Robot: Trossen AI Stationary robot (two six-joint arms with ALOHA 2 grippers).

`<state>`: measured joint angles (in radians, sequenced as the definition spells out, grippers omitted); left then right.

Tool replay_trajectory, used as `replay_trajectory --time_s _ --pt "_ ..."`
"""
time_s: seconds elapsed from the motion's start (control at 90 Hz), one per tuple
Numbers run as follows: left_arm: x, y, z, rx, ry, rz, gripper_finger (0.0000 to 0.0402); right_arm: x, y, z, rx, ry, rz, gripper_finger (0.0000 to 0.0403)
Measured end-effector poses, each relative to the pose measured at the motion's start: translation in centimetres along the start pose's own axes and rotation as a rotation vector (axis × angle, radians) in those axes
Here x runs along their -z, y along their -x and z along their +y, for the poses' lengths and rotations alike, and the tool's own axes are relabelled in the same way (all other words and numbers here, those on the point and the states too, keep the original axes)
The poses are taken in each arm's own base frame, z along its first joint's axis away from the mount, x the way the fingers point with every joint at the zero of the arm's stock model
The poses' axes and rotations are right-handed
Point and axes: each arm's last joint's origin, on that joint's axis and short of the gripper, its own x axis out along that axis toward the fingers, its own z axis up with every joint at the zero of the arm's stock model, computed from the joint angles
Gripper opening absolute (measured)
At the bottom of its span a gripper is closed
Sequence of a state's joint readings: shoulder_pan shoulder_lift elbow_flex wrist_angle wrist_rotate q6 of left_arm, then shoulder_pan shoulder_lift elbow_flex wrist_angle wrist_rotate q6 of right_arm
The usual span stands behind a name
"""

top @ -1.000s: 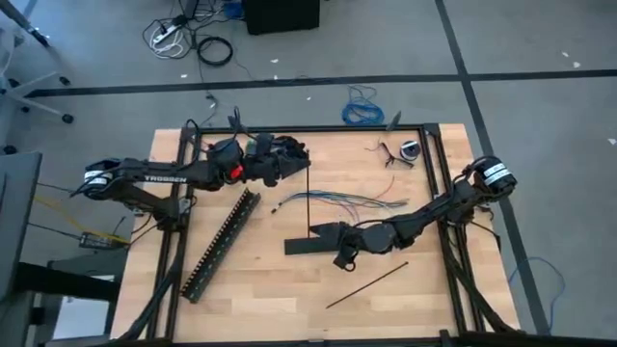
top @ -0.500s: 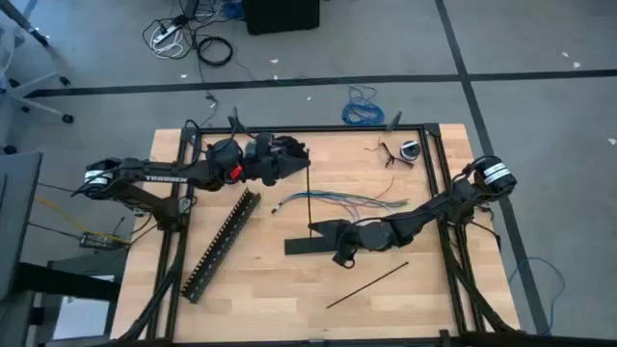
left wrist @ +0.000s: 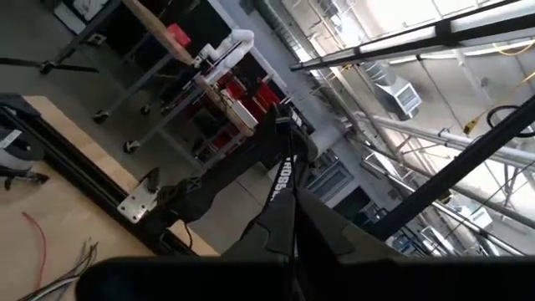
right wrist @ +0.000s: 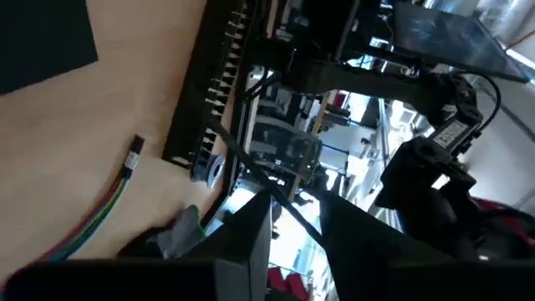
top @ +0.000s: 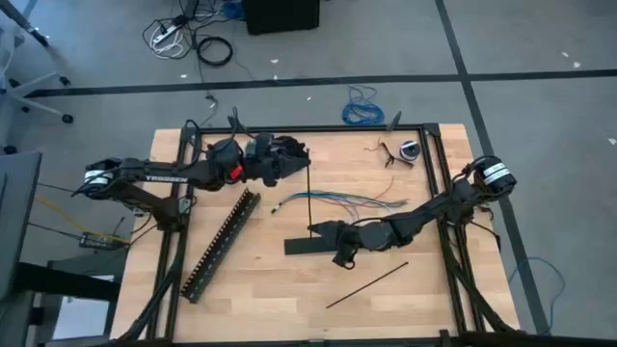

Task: Ziptie cables
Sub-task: Wrap the black zip tie on the cable wires

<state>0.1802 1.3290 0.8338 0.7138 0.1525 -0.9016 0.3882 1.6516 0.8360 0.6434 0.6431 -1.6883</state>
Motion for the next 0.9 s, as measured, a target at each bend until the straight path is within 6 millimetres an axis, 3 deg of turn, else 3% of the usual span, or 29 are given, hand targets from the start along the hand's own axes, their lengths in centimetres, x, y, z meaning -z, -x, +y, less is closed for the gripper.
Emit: replay_trajectory --time_s 0.256,0.4,0.689,0.9 --pt "0.3 -0.3 0.5 -0.009 -0.003 0.008 0.0000 0.1 0.0 0.0 -0.004 -0.068 0.042 0.0011" --pt "0.2 -0.3 0.2 0.029 -0.070 0.014 0.0000 0.3 -0.1 -0.1 0.005 -0.160 0.056 0.0004" --pt "1.4 -0.2 1.1 -0.015 -0.385 0.160 0.0000 0.4 -0.1 -1.1 0.105 -0.655 0.022 0.0001" --pt "3.3 0.6 2.8 -0.131 -0.457 0.282 0.0000 1.7 -1.1 -0.4 0.054 -0.995 -0.013 0.0000"
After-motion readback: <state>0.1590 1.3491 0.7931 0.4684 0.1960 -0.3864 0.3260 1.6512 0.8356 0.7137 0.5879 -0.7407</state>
